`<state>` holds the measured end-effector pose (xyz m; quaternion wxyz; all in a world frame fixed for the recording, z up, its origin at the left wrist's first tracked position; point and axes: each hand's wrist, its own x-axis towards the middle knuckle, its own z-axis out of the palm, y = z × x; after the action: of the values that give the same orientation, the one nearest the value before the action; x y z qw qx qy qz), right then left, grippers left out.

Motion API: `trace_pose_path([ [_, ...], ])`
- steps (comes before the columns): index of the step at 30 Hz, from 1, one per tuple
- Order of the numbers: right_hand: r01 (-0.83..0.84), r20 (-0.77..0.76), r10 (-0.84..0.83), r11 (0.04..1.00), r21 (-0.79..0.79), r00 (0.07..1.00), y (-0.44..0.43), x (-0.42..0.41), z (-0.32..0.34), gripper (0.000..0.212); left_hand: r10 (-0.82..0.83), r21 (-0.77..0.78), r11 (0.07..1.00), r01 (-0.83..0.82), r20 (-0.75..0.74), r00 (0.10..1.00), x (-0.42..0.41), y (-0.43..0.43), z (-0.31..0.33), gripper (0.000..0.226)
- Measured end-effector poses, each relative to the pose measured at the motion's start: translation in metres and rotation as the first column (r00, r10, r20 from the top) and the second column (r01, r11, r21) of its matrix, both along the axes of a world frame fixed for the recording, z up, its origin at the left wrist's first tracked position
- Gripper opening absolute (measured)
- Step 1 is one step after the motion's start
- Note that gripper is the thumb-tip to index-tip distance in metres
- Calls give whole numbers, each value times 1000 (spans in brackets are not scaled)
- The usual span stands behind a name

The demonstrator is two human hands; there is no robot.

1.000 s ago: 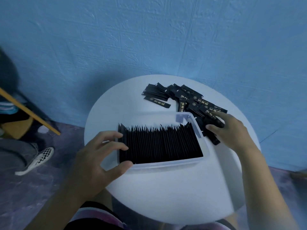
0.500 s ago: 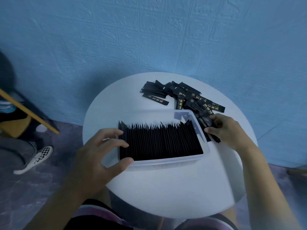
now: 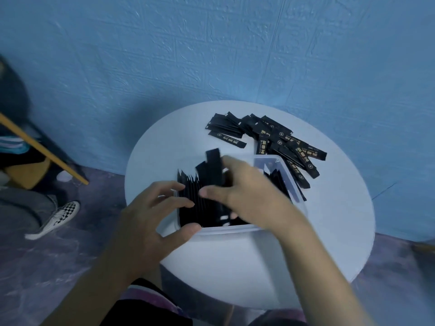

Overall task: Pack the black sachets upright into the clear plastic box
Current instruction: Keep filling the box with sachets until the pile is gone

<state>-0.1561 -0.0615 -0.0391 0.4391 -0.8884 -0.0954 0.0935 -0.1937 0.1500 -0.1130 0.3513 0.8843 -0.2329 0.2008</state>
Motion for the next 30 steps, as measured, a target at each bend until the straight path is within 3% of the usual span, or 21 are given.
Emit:
trace_pose_path([
  [4,30,-18,-33,988,-149,999,22,-2,-11,29,9,29,1000,-9,4,1000,-1,1,-3,43],
  [9,36,-133,-34,999,17,990,11,-4,-10,22,-1,15,1000,1,8,1000,-1,3,-4,43],
  [18,-2,-219,39,986,166,975,14,-2,-15,34,10,-3,1000,-10,32,999,-1,2,-6,45],
  [23,-16,-224,68,974,227,972,17,4,-16,34,-9,-6,1000,9,21,1000,-2,3,-5,51],
  [30,-113,-294,180,966,233,939,17,15,-4,50,-21,-6,1000,21,34,999,-2,2,-4,43],
])
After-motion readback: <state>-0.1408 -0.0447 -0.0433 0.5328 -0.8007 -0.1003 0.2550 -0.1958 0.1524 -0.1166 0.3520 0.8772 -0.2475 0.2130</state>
